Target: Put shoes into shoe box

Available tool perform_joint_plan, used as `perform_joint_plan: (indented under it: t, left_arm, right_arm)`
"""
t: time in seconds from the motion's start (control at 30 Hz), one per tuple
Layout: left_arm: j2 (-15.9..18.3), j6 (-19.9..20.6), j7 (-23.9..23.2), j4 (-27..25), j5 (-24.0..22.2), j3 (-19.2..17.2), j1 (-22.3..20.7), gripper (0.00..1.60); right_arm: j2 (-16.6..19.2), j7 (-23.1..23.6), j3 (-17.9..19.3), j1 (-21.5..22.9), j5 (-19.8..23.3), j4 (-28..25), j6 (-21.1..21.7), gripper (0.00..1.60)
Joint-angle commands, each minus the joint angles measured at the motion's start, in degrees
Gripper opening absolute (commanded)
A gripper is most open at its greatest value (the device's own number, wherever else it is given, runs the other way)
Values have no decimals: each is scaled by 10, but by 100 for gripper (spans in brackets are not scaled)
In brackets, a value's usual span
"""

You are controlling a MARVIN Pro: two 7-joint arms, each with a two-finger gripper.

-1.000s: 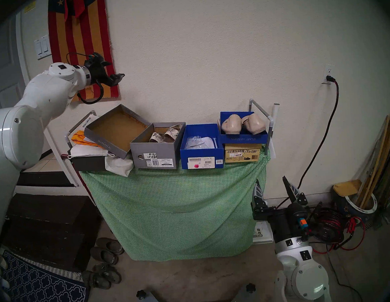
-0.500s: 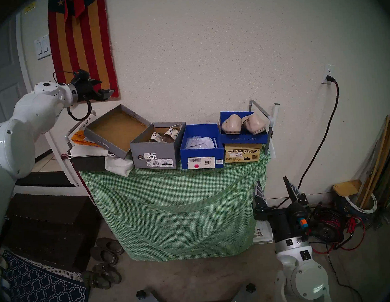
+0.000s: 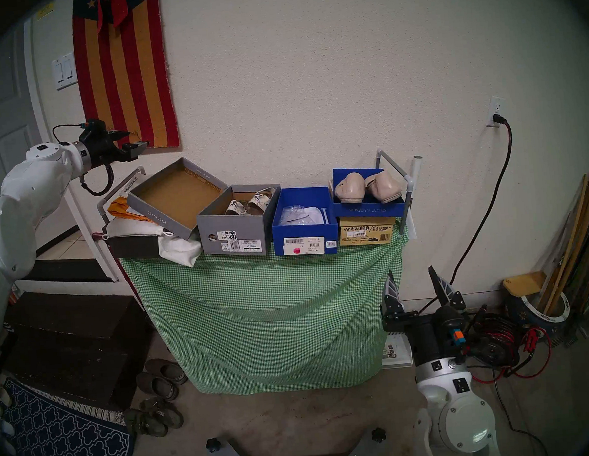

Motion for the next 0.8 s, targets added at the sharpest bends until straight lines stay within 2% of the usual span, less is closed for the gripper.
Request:
perform_joint_plan:
  t: [0.0,0.13,0.43,0.67,0.77]
  left_arm:
    - [-11,-12,-39,-2,-12,-9,18,160]
    - [-19,-38,-61,-2,-7,-5,24,160]
    - [-17,-63,-70,-3,-11,-10,29,160]
    - [-16,-75,-72,-2,-14,-13,31,160]
    - [-11,-61,-49,-2,-14,-15,33,160]
  right_arm:
    - [2,2,-2,0,-1,-2,1,160]
    - [2,2,-2,0,-1,-2,1,160]
    - [2,2,-2,0,-1,-2,1,160]
    - [2,2,-2,0,-2,-2,1,160]
    - [2,2,-2,0,-2,-2,1,160]
